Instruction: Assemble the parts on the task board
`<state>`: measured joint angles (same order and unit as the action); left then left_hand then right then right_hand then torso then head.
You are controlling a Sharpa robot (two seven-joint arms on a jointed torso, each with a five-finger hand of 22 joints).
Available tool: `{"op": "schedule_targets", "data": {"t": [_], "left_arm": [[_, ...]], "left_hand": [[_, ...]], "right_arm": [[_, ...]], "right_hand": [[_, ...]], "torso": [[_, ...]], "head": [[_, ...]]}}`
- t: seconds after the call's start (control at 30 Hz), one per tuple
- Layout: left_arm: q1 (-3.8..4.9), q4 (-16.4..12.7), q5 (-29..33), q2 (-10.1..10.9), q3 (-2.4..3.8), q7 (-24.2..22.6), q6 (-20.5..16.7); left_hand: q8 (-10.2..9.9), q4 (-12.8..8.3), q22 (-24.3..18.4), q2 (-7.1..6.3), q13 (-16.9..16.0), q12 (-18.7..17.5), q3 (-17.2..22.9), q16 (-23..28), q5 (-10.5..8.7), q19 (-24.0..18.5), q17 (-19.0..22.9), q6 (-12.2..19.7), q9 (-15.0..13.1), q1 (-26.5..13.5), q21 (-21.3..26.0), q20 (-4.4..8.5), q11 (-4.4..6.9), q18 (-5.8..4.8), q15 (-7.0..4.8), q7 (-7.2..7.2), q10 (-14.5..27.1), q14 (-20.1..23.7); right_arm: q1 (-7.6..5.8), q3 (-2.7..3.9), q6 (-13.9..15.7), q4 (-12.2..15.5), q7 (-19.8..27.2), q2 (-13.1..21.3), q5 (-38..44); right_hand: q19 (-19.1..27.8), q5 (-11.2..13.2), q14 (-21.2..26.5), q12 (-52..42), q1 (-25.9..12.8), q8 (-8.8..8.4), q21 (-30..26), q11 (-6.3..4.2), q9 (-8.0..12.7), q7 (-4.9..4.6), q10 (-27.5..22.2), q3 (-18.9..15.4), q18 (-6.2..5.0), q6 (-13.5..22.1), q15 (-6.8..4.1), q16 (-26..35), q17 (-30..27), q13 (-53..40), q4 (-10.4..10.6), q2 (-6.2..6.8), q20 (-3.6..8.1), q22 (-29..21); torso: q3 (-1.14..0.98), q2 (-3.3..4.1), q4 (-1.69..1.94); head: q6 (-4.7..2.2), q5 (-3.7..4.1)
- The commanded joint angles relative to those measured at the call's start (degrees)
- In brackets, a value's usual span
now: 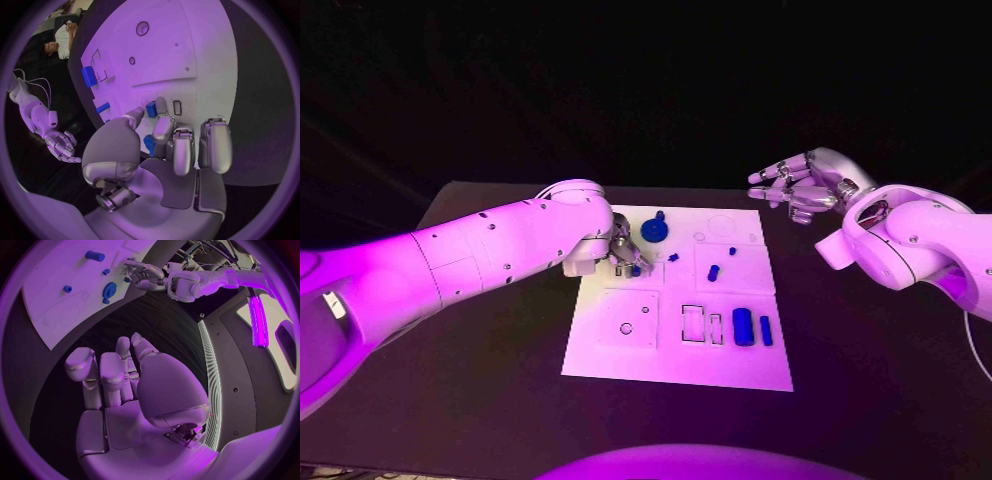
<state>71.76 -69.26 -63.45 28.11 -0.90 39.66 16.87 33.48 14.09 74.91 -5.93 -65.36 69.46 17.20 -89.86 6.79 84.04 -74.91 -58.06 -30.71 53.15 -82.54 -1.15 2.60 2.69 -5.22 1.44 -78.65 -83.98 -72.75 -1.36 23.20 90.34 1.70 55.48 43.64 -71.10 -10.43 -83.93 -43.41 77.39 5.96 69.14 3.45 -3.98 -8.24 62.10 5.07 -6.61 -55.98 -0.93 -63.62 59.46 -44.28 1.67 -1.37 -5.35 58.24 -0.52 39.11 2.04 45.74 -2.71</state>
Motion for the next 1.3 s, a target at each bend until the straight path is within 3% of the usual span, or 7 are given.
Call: {"op": "schedule_targets", "data": {"t": [0.03, 0.3, 0.5, 0.6, 0.9, 1.13, 1.3], "left_arm": [[-0.28, -0.01, 0.50, -0.11, -0.15, 0.12, 0.77], [-0.27, -0.82, 0.50, 0.75, -0.02, -0.25, -0.91], [0.19, -2.66, 0.58, 2.17, 0.87, -0.34, -2.19], [0.94, -3.51, 0.84, 2.97, 1.29, -0.16, -3.01], [5.11, -3.98, 1.39, 4.54, 1.82, 0.14, -3.06], [6.55, -1.55, 2.85, 4.21, 1.86, 0.20, -1.63], [6.95, 3.64, 3.09, 1.88, 1.84, 0.13, -1.08]], "left_hand": [[-0.39, 0.52, 7.44, 0.37, -0.12, 0.23, -1.52, -0.14, -0.05, 2.00, -15.09, -0.57, 0.14, 0.70, -0.13, 0.44, -0.13, -0.40, -0.38, -0.09, -0.28, -6.02], [-0.44, 2.11, 7.62, 1.01, -0.30, 0.27, -6.00, -0.14, -1.96, 2.08, -15.09, -0.83, 0.35, 1.92, -0.14, 0.47, -0.06, -0.42, -0.43, -0.15, -0.42, -6.02], [-0.52, 2.40, 7.42, 1.24, 0.01, -0.06, -8.63, -0.14, -3.41, 1.98, -15.09, -0.75, 0.48, 2.29, 0.17, 0.49, -0.08, -0.34, -0.45, -0.12, -0.25, -6.02], [-0.76, 2.39, 6.73, 1.29, 0.89, -0.89, -9.76, -0.14, -3.44, 1.61, -15.09, -0.26, 0.60, 2.71, 0.93, 0.47, -0.19, -0.13, -0.42, 0.05, 0.37, -6.02], [-1.04, 2.43, 5.68, 1.41, 2.07, -2.02, -11.80, -0.14, -3.47, 1.08, -15.09, 0.50, 0.74, 3.39, 2.13, 0.33, -0.46, 0.18, -0.25, 0.36, 1.36, -6.02], [-1.11, 2.33, 5.55, 1.74, 2.61, -2.52, -12.77, -0.14, -3.44, 1.01, -15.09, 0.76, 0.80, 4.35, 2.37, 0.23, -0.57, 0.22, -0.14, 0.48, 1.79, -6.02], [-3.33, 2.31, 4.77, 2.57, 5.73, -5.35, -14.62, -0.14, -3.41, 0.63, -15.09, 3.06, 2.13, 7.05, 3.41, -0.29, -1.48, 0.43, 0.56, 1.56, 3.77, -6.02]], "right_arm": [[0.04, 0.00, -1.01, 0.05, 0.32, -0.05, 0.24], [0.07, 0.00, -1.13, 0.00, 0.33, -0.02, 0.26], [0.10, -0.01, -1.21, -0.08, 0.30, 0.02, 0.26], [0.11, -0.01, -1.22, -0.15, 0.26, 0.02, 0.24], [0.14, -0.06, -1.26, -0.62, 0.15, -0.33, -0.09], [0.28, -0.11, -1.32, -0.89, 0.11, -0.54, -0.16], [0.32, -0.12, -1.25, -0.96, 0.11, -0.64, -0.17]], "right_hand": [[0.38, -0.22, 0.24, 0.26, -0.61, 0.40, -0.37, 0.02, 0.03, -0.42, -0.47, 0.09, -0.40, 0.04, -0.02, 0.39, -0.08, 0.05, 0.32, 0.02, 0.14, -0.05], [0.44, -0.23, 0.26, 0.25, -0.71, 0.40, -0.46, 0.03, 0.03, -0.42, -0.47, 0.05, -0.42, 0.06, -0.01, 0.43, -0.11, 0.08, 0.40, 0.04, 0.13, -0.17], [0.44, -0.23, 0.26, 0.25, -0.71, 0.40, -0.46, 0.03, 0.03, -0.42, -0.47, 0.05, -0.42, 0.06, -0.01, 0.43, -0.11, 0.08, 0.40, 0.04, 0.13, -0.17], [0.46, -0.24, 0.27, 0.25, -0.78, 0.41, -0.51, 0.03, 0.03, -0.42, -0.48, 0.03, -0.43, 0.08, 0.00, 0.48, -0.15, 0.11, 0.45, 0.06, 0.13, -0.22], [0.55, -0.24, 0.29, 0.25, -0.84, 0.41, -0.63, 0.03, 0.03, -0.42, -0.49, 0.00, -0.46, 0.09, 0.00, 0.54, -0.19, 0.13, 0.49, 0.09, 0.12, -0.38], [0.55, -0.24, 0.29, 0.25, -0.84, 0.41, -0.63, 0.03, 0.03, -0.42, -0.49, 0.00, -0.46, 0.09, 0.00, 0.54, -0.19, 0.13, 0.49, 0.09, 0.12, -0.38], [0.55, -0.24, 0.29, 0.25, -0.84, 0.41, -0.63, 0.03, 0.03, -0.42, -0.49, 0.00, -0.46, 0.09, 0.00, 0.54, -0.19, 0.13, 0.49, 0.09, 0.12, -0.38]], "torso": [[0.00, 0.02, -0.02], [0.05, -0.01, 0.01], [0.05, -0.03, 0.01], [-0.03, -0.07, 0.01], [-0.05, 0.01, -0.02], [0.00, 0.04, -0.01], [0.04, 0.03, 0.14]], "head": [[-0.04, 0.02], [-0.13, 0.13], [-0.27, 0.19], [-0.23, 0.31], [-0.62, 0.31], [-0.83, 0.29], [-1.03, 0.37]]}}
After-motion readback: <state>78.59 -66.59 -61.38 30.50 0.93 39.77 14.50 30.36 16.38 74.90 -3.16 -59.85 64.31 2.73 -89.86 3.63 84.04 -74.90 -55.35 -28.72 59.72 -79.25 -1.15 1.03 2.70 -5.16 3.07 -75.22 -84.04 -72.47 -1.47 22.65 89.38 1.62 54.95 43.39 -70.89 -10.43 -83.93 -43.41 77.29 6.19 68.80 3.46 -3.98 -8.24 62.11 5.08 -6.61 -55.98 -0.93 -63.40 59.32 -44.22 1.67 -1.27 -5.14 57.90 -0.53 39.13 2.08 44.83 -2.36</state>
